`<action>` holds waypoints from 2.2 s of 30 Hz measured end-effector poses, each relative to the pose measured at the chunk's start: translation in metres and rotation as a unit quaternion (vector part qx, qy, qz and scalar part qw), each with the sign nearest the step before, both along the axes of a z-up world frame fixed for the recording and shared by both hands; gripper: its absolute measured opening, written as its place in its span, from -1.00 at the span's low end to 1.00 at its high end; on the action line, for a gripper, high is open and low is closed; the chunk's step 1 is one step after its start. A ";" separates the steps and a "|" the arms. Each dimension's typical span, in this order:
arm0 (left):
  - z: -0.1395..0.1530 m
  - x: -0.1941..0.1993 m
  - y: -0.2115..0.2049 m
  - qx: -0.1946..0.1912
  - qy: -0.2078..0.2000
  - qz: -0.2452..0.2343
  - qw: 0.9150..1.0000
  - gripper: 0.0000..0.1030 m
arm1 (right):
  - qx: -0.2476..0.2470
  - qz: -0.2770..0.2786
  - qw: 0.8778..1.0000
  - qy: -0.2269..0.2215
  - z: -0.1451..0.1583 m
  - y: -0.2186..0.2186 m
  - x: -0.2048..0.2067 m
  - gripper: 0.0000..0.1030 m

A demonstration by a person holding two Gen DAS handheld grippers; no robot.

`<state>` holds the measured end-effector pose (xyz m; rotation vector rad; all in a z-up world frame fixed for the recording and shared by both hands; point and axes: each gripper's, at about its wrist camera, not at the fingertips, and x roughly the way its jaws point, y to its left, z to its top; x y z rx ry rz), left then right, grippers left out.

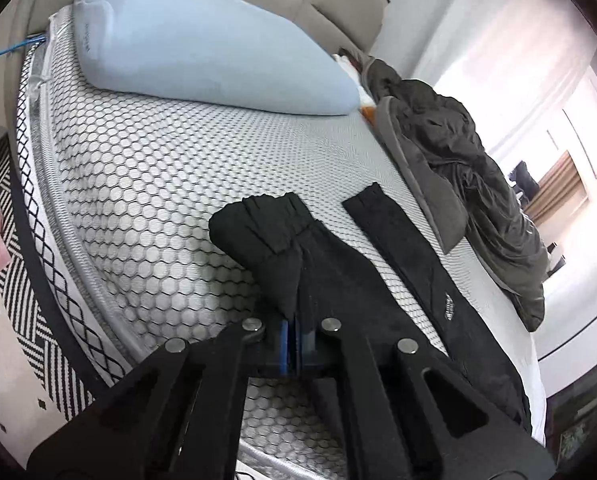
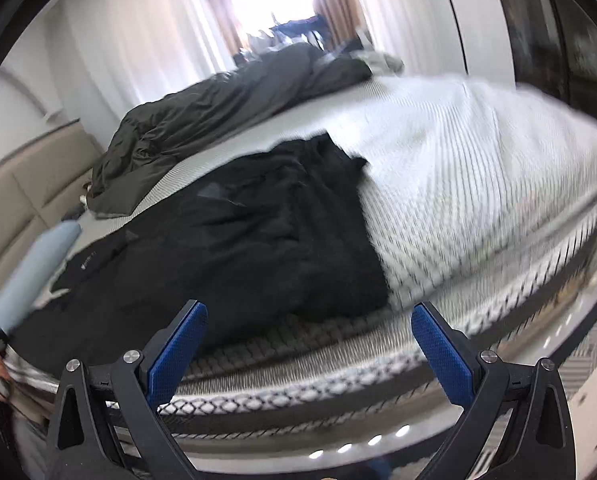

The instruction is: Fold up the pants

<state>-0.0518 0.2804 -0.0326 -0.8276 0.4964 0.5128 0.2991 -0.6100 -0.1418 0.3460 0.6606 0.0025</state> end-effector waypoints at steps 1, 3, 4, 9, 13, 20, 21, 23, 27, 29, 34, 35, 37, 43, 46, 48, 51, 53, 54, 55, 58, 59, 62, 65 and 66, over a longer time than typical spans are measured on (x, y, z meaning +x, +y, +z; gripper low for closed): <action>-0.001 0.001 0.001 -0.004 0.001 0.000 1.000 -1.00 | 0.034 0.003 0.999 0.006 -0.007 -0.008 0.001 1.00; -0.002 0.002 0.000 -0.001 0.004 0.000 1.000 -1.00 | 0.098 0.016 0.995 0.008 -0.016 -0.020 0.005 0.92; -0.002 0.003 -0.001 0.003 0.006 0.000 1.000 -1.00 | 0.135 0.023 0.991 0.003 -0.020 -0.024 0.007 0.92; -0.006 0.004 -0.005 0.006 0.016 -0.002 1.000 -1.00 | 0.285 0.025 0.958 -0.011 -0.037 -0.037 0.036 0.73; -0.011 0.004 -0.006 0.003 0.020 -0.006 1.000 -1.00 | 0.305 -0.067 0.949 0.035 -0.036 -0.054 0.064 -0.22; -0.015 -0.005 -0.019 0.012 0.034 -0.028 0.999 -1.00 | 0.181 -0.067 0.981 -0.016 0.026 -0.059 0.050 -0.69; -0.021 -0.002 -0.018 0.001 0.038 -0.036 0.999 -1.00 | 0.173 -0.083 0.981 -0.006 0.019 -0.065 0.048 -0.69; -0.028 0.003 -0.017 -0.014 0.047 -0.047 0.998 -1.00 | 0.188 -0.108 0.975 0.039 -0.007 -0.079 0.054 -0.69; -0.023 0.005 -0.020 0.007 0.047 -0.053 0.997 -1.00 | 0.218 -0.105 0.970 0.023 -0.020 -0.085 0.049 -0.67; -0.029 0.005 -0.017 -0.008 0.047 -0.052 0.998 -1.00 | 0.211 -0.105 0.972 0.010 -0.014 -0.085 0.048 -0.67; -0.029 0.002 -0.012 -0.016 0.037 -0.055 0.998 -1.00 | 0.212 -0.107 0.971 0.015 -0.018 -0.082 0.054 -0.67; -0.029 0.004 -0.014 -0.010 0.044 -0.059 0.997 -1.00 | 0.212 -0.109 0.971 0.010 -0.017 -0.085 0.051 -0.67; -0.031 0.009 -0.017 0.000 0.061 -0.066 0.996 -1.00 | 0.207 -0.115 0.972 0.012 -0.016 -0.090 0.050 -0.67; -0.018 0.000 -0.014 0.013 0.077 -0.056 0.995 -0.62 | 0.160 -0.122 0.979 0.011 -0.012 -0.073 0.023 0.11; 0.000 -0.018 -0.012 0.053 0.076 -0.021 0.996 -0.35 | 0.128 -0.140 0.982 -0.024 0.012 -0.076 0.009 0.34; 0.017 -0.027 -0.014 0.081 0.071 -0.005 0.994 0.13 | 0.116 -0.135 0.983 -0.047 0.028 -0.076 0.003 0.49; 0.037 -0.028 -0.018 0.086 0.040 -0.021 0.995 0.62 | 0.113 -0.113 0.985 -0.061 0.045 -0.070 0.006 0.62; 0.045 -0.009 -0.025 0.073 0.019 -0.058 0.995 0.68 | 0.106 -0.096 0.988 -0.059 0.049 -0.062 0.016 0.68; 0.045 0.006 -0.027 0.056 0.014 -0.081 0.995 0.78 | 0.104 -0.086 0.989 -0.057 0.051 -0.056 0.024 0.69; 0.042 0.020 -0.028 0.037 0.015 -0.099 0.994 0.80 | 0.105 -0.077 0.990 -0.055 0.053 -0.051 0.030 0.69; 0.026 0.082 -0.036 -0.029 0.030 -0.145 0.989 0.80 | 0.110 -0.051 0.992 -0.040 0.053 -0.034 0.058 0.70; 0.020 0.102 -0.039 -0.044 0.036 -0.157 0.986 0.80 | 0.110 -0.042 0.992 -0.035 0.053 -0.029 0.067 0.70; 0.002 0.162 -0.048 -0.075 0.067 -0.173 0.980 0.79 | 0.104 -0.029 0.994 -0.022 0.054 -0.015 0.087 0.70; -0.019 0.209 -0.048 -0.097 0.105 -0.169 0.975 0.63 | 0.100 -0.025 0.995 -0.016 0.053 -0.010 0.098 0.70; -0.025 0.218 -0.044 -0.098 0.117 -0.151 0.977 0.43 | 0.099 -0.026 0.995 -0.014 0.053 -0.010 0.100 0.70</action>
